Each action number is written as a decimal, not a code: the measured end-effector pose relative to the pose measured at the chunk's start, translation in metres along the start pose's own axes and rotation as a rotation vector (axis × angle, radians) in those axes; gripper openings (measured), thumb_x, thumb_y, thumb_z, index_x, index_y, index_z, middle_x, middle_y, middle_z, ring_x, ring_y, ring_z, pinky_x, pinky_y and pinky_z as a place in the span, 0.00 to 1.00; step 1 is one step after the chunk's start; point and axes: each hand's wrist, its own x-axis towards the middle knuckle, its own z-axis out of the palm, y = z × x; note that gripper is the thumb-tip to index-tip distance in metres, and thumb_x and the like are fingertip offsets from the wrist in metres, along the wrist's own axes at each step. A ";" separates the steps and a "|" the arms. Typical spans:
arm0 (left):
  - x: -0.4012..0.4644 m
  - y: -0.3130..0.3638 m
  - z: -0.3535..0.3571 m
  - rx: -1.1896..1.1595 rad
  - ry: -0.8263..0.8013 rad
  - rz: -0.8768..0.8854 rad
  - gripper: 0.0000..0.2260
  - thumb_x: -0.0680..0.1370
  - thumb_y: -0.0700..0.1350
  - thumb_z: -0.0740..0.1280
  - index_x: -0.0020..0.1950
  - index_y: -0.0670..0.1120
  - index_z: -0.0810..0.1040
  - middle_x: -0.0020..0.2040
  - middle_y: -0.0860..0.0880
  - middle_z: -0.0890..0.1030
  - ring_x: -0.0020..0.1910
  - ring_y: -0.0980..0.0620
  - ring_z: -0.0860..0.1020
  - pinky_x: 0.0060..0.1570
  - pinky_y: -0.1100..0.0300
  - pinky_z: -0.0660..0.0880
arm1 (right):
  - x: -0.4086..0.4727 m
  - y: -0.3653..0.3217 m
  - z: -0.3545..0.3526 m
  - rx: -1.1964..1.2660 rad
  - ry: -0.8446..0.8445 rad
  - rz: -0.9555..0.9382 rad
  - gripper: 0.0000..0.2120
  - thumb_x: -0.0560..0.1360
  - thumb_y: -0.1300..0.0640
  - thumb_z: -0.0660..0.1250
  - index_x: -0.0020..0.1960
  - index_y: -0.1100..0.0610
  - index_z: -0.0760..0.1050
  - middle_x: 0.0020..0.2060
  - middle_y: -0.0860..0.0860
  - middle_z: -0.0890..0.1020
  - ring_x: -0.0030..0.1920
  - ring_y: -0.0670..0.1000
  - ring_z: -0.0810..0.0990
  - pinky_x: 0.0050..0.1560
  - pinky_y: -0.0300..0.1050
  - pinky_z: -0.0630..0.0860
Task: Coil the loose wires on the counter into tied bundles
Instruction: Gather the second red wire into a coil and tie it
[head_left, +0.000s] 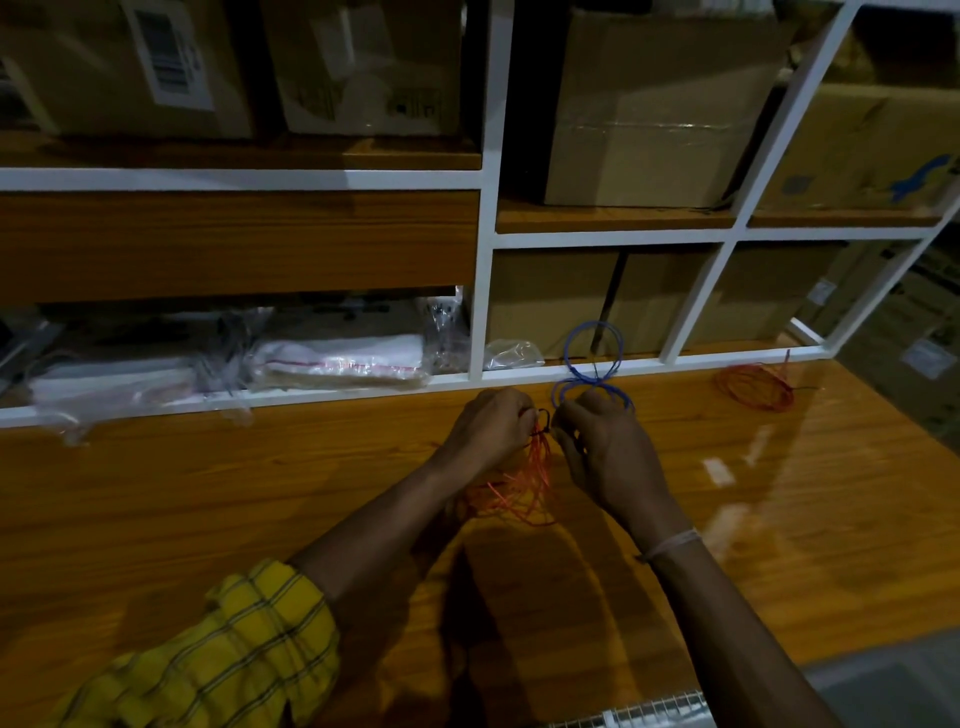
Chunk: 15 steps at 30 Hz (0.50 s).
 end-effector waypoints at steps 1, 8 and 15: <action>0.000 0.000 0.000 -0.008 0.001 -0.003 0.12 0.82 0.44 0.64 0.41 0.44 0.82 0.36 0.47 0.81 0.34 0.52 0.77 0.29 0.58 0.64 | 0.001 0.000 0.001 0.002 0.007 0.002 0.03 0.78 0.61 0.70 0.46 0.57 0.78 0.42 0.55 0.77 0.37 0.56 0.75 0.34 0.43 0.62; 0.003 -0.003 0.003 -0.155 -0.029 -0.064 0.10 0.82 0.46 0.64 0.49 0.45 0.85 0.45 0.48 0.85 0.42 0.52 0.81 0.39 0.58 0.72 | 0.000 -0.004 0.006 0.058 0.129 -0.052 0.05 0.81 0.64 0.65 0.45 0.61 0.73 0.41 0.57 0.74 0.39 0.52 0.68 0.40 0.43 0.57; 0.011 0.005 -0.016 -0.446 -0.141 -0.094 0.07 0.81 0.45 0.65 0.52 0.57 0.80 0.59 0.53 0.81 0.42 0.51 0.82 0.40 0.54 0.79 | -0.007 -0.004 0.007 0.185 0.300 0.017 0.05 0.82 0.64 0.62 0.48 0.62 0.73 0.43 0.56 0.73 0.42 0.52 0.69 0.43 0.43 0.63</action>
